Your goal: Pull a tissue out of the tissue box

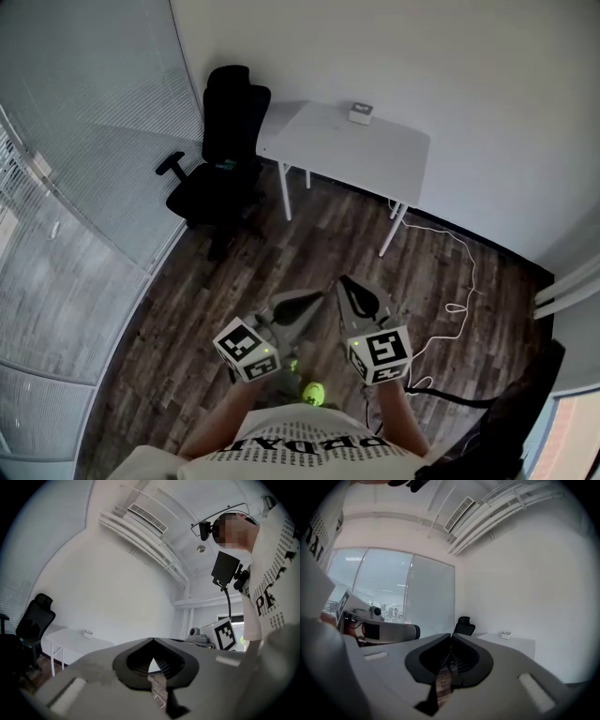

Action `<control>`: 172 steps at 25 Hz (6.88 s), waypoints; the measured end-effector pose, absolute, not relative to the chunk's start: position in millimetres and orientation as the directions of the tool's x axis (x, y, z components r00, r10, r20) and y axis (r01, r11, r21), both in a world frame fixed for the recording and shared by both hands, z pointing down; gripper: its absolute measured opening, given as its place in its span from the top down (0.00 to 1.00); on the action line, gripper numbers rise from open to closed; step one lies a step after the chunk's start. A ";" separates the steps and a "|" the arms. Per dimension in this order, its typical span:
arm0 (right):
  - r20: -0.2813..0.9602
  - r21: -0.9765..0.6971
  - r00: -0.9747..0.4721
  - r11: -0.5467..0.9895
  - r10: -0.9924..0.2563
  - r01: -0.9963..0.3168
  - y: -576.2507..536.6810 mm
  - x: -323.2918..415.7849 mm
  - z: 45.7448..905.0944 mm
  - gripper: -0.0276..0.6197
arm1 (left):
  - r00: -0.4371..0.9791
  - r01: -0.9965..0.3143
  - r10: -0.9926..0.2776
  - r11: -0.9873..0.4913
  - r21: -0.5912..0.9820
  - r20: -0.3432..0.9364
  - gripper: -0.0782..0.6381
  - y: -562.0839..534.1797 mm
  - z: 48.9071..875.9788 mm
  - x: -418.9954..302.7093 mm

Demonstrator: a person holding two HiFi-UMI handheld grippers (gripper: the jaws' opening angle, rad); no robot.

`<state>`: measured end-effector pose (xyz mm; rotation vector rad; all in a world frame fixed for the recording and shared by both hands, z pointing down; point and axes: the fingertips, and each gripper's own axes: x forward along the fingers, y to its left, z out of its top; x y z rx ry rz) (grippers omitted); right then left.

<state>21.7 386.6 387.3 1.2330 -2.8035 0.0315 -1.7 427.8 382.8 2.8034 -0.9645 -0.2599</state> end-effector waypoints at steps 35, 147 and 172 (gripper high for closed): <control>0.119 -0.006 -0.505 0.508 -0.855 -0.861 225.2 -25.8 359.0 0.94 | 0.881 -0.416 -0.450 -0.884 0.215 -0.146 0.91 255.6 360.4 -60.3; 0.117 -0.021 -0.608 0.610 -0.785 -0.792 -295.6 28.0 348.8 0.94 | 0.843 -0.471 -0.518 -0.841 0.267 -0.144 0.90 -263.5 354.8 -6.4; 0.123 -0.006 -0.688 0.693 -0.715 -0.721 -481.9 108.6 351.5 0.94 | 0.784 -0.587 -0.616 -0.775 0.232 -0.074 0.90 -450.7 353.1 83.2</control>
